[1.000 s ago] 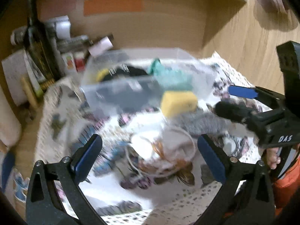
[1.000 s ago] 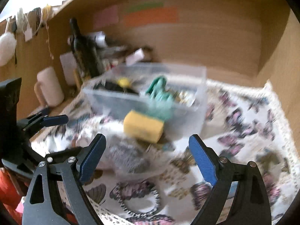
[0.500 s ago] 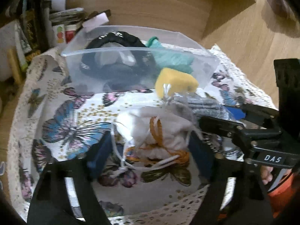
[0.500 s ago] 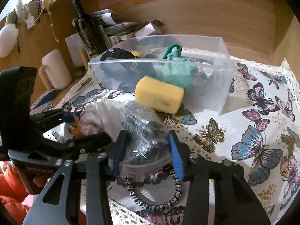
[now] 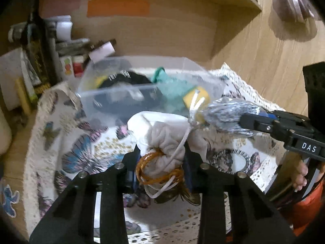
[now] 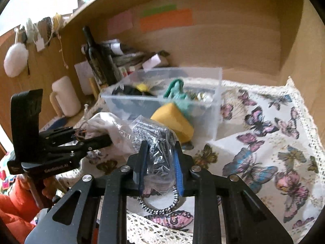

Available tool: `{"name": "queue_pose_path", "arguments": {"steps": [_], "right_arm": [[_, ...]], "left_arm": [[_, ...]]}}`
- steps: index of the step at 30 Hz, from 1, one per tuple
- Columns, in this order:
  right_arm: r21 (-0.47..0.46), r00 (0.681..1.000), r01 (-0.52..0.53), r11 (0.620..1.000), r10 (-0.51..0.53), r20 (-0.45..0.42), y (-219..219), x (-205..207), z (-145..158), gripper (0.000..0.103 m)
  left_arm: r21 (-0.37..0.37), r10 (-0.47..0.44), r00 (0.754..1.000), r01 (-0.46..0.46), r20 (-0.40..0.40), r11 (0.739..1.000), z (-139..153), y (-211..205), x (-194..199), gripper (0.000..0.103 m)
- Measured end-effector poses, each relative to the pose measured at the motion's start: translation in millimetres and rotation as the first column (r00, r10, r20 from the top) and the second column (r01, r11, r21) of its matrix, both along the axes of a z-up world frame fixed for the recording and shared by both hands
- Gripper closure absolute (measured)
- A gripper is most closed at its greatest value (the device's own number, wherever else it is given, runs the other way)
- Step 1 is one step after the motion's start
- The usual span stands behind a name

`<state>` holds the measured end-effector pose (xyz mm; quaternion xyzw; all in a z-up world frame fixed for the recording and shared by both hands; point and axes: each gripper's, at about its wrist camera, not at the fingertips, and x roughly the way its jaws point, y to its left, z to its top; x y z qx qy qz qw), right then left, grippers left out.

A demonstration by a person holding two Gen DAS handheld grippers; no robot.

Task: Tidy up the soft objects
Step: 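Grasp the white drawstring pouch with the left tool while the right tool grasps the foil bag, then carry both items over the clear box and open both tools to drop them in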

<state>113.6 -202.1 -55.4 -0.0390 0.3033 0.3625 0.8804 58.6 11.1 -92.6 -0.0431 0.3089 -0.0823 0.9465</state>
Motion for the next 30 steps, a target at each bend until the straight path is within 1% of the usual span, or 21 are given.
{"name": "queue_pose_path", "arguments": {"steps": [5, 10, 12, 16, 19, 21, 23, 25, 30], "right_arm": [[0.06, 0.999, 0.005, 0.998, -0.008, 0.041, -5.7, -0.4, 18.3, 0.082], [0.074, 0.992, 0.04, 0.996, -0.049, 0.116, -6.5, -1.0, 34.4, 0.082], [0.091, 0.989, 0.044, 0.995, -0.056, 0.134, -7.1, 0.2, 40.9, 0.082], [0.113, 0.983, 0.051, 0.992, -0.07, 0.169, -6.0, 6.4, 53.1, 0.082], [0.116, 0.978, 0.054, 0.992, -0.076, 0.195, -0.7, 14.6, 61.7, 0.082], [0.11, 0.975, 0.053, 0.992, -0.076, 0.21, 3.7, 18.8, 65.3, 0.082], [0.102, 0.972, 0.052, 0.993, -0.074, 0.224, 9.4, 24.5, 68.9, 0.082], [0.097, 0.971, 0.052, 0.994, -0.073, 0.227, 13.4, 30.9, 71.1, 0.082], [0.071, 0.971, 0.069, 0.995, -0.084, 0.223, 25.2, 51.8, 73.2, 0.082]], "left_arm": [[0.005, 0.034, 0.997, -0.035, 0.074, 0.999, 25.6, 9.9, -6.3, 0.069], [-0.008, 0.063, 0.988, -0.063, 0.139, 0.998, 52.5, 19.4, -9.6, 0.069], [-0.007, 0.081, 0.983, -0.081, 0.167, 0.997, 63.6, 22.7, -8.7, 0.069], [0.023, 0.109, 0.968, -0.117, 0.226, 0.993, 85.0, 25.4, -2.9, 0.069], [0.032, 0.125, 0.957, -0.138, 0.261, 0.99, 97.0, 27.4, 2.9, 0.069], [0.024, 0.151, 0.946, -0.164, 0.286, 0.986, 105.0, 30.9, 8.1, 0.068], [0.02, 0.167, 0.939, -0.182, 0.301, 0.983, 109.2, 33.1, 12.5, 0.068], [0.026, 0.179, 0.937, -0.195, 0.302, 0.98, 111.8, 34.5, 21.6, 0.068], [0.061, 0.173, 0.948, -0.196, 0.265, 0.979, 106.0, 31.8, 47.8, 0.068]]}}
